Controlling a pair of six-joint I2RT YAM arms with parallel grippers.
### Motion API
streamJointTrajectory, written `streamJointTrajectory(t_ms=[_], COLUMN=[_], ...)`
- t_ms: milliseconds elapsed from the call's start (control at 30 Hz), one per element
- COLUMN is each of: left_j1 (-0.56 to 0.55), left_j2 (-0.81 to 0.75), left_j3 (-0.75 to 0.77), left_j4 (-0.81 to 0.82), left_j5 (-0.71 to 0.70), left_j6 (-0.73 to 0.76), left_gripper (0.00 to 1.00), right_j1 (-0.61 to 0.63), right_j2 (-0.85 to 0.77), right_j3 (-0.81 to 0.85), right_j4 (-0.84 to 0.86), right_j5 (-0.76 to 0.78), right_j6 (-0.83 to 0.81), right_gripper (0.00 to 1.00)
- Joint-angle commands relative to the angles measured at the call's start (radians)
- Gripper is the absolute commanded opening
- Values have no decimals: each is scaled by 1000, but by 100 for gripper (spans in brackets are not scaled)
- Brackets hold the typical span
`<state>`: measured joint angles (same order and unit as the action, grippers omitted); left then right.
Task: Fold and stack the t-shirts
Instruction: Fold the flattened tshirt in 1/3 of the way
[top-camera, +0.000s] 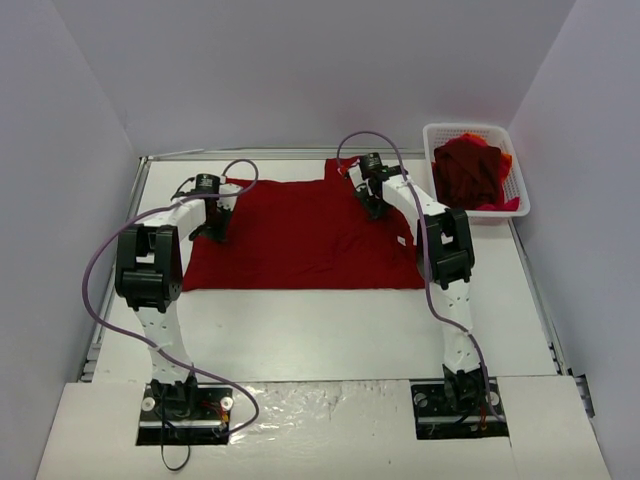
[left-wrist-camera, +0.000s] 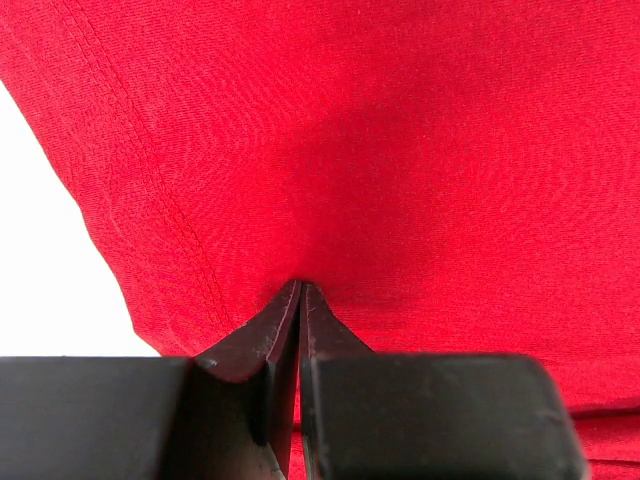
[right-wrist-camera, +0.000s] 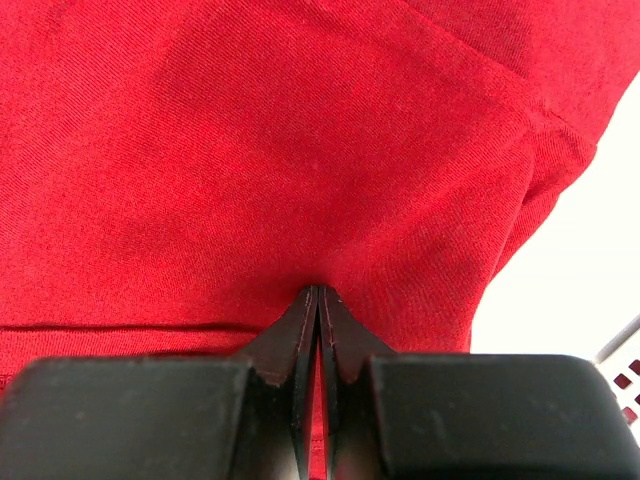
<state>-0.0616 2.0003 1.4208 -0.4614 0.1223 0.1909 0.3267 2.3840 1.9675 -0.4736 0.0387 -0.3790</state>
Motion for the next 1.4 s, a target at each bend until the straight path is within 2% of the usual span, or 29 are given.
streamJointTrajectory(t_ms=[0, 1367], left_j1=[-1, -9], left_j2=[41, -167], left_j3=[-46, -290], left_j4=[-43, -137], left_j5=[-26, -24], left_j6=[15, 71], left_gripper=[2, 2], right_j1=[-8, -29], right_j2=[26, -212], right_j3=[-65, -469], right_j4=[-26, 16], right_j5=[-20, -65], right_j6=[5, -28], right_gripper=[0, 0])
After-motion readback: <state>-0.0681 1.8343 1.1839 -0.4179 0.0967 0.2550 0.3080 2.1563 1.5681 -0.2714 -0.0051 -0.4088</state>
